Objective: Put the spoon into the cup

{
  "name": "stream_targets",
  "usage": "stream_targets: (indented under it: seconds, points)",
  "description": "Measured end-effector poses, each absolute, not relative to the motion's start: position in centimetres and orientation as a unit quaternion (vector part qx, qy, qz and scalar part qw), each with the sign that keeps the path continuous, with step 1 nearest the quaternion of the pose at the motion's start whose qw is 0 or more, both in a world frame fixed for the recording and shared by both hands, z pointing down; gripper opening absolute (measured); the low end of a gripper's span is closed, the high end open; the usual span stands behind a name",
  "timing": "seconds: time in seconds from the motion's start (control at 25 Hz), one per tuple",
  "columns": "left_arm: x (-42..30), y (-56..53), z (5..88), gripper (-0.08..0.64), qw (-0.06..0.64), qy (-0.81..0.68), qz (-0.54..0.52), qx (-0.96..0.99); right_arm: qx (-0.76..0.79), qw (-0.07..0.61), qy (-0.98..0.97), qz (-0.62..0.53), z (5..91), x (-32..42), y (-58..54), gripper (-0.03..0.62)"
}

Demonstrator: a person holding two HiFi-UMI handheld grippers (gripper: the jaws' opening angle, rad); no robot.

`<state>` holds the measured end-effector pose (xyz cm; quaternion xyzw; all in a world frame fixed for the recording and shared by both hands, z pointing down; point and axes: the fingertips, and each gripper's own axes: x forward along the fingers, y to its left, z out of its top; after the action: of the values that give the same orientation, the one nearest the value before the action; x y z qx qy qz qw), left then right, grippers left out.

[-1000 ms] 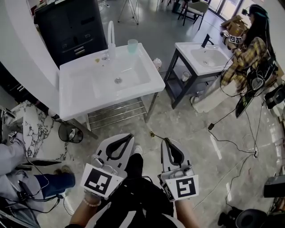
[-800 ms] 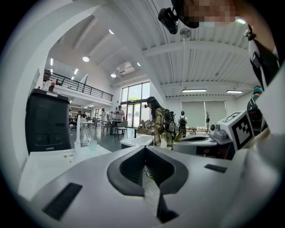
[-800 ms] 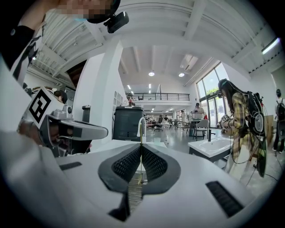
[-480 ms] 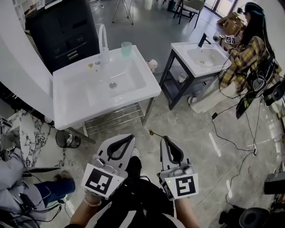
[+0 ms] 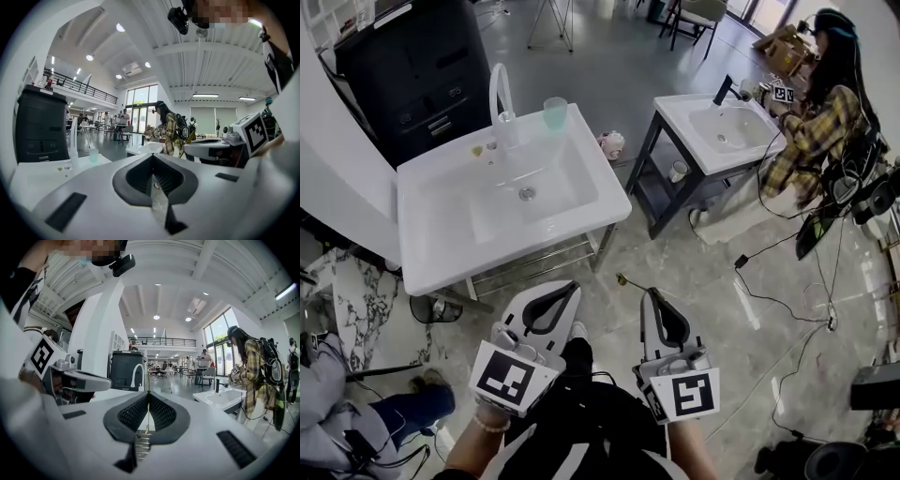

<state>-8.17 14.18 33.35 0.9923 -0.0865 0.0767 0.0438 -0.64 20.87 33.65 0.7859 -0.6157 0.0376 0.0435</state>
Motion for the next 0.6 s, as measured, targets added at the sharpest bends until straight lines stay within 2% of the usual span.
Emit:
stream_targets:
  seconds: [0.6]
  points:
    - [-0.4,7.8,32.8,-0.001,0.038,-0.079,0.075,0.993,0.783,0.038,-0.619,0.042,33.0,6.4,14.3,0.008]
